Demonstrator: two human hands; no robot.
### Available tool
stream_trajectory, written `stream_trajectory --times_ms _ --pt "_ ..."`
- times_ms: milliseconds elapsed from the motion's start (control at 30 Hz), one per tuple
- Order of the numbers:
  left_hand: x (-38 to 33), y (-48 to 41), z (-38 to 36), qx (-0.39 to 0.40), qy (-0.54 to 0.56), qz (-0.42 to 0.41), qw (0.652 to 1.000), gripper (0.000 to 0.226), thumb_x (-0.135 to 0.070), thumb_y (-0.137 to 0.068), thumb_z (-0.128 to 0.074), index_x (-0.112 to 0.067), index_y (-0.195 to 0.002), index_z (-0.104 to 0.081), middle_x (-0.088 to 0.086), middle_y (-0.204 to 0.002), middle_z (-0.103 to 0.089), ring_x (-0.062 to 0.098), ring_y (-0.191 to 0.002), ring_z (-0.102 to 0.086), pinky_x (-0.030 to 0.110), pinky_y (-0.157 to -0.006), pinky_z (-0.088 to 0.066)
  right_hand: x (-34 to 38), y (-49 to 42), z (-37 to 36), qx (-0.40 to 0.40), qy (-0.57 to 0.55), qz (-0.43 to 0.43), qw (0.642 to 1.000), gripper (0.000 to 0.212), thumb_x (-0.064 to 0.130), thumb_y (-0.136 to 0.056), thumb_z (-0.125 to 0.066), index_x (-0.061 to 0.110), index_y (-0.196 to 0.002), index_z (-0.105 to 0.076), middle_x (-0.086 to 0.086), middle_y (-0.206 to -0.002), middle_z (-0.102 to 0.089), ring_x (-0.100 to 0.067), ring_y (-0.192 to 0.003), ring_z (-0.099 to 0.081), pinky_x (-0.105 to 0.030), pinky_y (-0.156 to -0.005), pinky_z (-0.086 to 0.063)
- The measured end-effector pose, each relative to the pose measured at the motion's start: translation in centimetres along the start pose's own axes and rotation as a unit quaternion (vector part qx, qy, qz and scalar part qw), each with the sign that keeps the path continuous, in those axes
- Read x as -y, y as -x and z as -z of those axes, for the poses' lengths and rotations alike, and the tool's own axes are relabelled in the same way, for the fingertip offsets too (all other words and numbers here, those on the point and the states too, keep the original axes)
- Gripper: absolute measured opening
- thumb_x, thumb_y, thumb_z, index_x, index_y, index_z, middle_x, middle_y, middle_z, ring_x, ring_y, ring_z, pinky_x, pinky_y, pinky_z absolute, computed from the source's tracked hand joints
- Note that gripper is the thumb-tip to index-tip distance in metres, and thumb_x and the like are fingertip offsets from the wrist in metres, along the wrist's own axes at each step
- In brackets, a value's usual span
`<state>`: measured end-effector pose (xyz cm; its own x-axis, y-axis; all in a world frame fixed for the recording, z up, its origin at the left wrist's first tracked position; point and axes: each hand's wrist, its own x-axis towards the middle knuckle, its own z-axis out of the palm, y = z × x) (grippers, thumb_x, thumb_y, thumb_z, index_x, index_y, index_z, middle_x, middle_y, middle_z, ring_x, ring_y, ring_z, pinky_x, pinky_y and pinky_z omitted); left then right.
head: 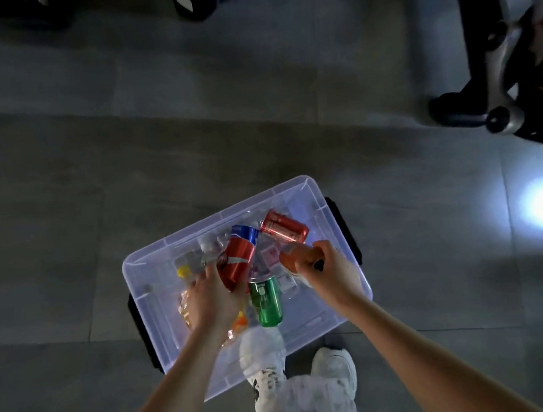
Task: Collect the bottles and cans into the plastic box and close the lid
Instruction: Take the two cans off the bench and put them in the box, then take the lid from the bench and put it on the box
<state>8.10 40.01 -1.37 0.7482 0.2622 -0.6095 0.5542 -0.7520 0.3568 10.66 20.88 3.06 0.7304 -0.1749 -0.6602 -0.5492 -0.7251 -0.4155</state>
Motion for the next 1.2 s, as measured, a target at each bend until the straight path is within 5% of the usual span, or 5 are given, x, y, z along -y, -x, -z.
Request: stream_trajectory --times_ms 233,433,533,767,1200 --pt "2.1 -2.8 -3.1 0.008 -0.021 -0.025 0.999 0.080 -0.049 -0.068 -0.073 -0.021 -0.135 -0.040 0.009 -0.135 -0.054 0.032 -0.119 -0.052 0.047 -0.094 -0.047 -1.7 -4.9 -4.0 -0.007 -0.016 0.055 0.998 0.050 0.038 -0.079 -0.066 0.023 -0.122 -0.045 0.002 -0.117 -0.055 -0.010 -0.092 -0.052 -0.034 -0.080 -0.052" --pt "0.2 -3.7 -1.6 -0.016 -0.018 -0.048 0.999 0.068 -0.043 -0.078 -0.065 -0.020 -0.137 -0.039 0.007 -0.139 -0.049 0.028 -0.127 -0.044 0.044 -0.102 -0.042 -1.9 -5.0 -4.2 0.029 0.021 0.066 0.997 0.058 0.057 -0.074 -0.059 0.030 -0.123 -0.044 0.005 -0.125 -0.056 -0.020 -0.110 -0.056 -0.045 -0.087 -0.052" --pt "-2.4 -3.3 0.4 -0.025 -0.006 -0.065 0.998 0.061 -0.038 -0.079 -0.065 -0.017 -0.132 -0.044 0.007 -0.138 -0.051 0.028 -0.128 -0.044 0.043 -0.103 -0.039 -1.6 -4.0 -2.3 0.018 0.022 0.055 0.998 0.052 0.059 -0.080 -0.054 0.026 -0.120 -0.051 0.002 -0.120 -0.058 -0.019 -0.108 -0.057 -0.035 -0.085 -0.049" --pt "-12.9 2.3 7.8 -0.018 0.013 -0.119 0.993 0.047 -0.034 -0.083 -0.062 -0.014 -0.124 -0.051 0.012 -0.125 -0.059 0.032 -0.114 -0.055 0.042 -0.093 -0.047 0.7 3.0 9.0 -0.045 -0.031 0.051 0.997 0.028 0.027 -0.084 -0.058 0.015 -0.110 -0.059 -0.004 -0.113 -0.062 -0.022 -0.101 -0.060 -0.025 -0.072 -0.038" --pt "-41.1 17.5 18.0 0.039 0.071 -0.339 0.937 0.021 -0.021 -0.084 -0.063 -0.009 -0.101 -0.064 0.011 -0.103 -0.067 0.027 -0.094 -0.065 0.033 -0.083 -0.048 -1.1 16.0 34.3 -0.273 -0.195 -0.076 0.939 0.013 0.017 -0.084 -0.059 0.007 -0.090 -0.064 -0.014 -0.092 -0.071 -0.033 -0.090 -0.064 -0.040 -0.079 -0.051"
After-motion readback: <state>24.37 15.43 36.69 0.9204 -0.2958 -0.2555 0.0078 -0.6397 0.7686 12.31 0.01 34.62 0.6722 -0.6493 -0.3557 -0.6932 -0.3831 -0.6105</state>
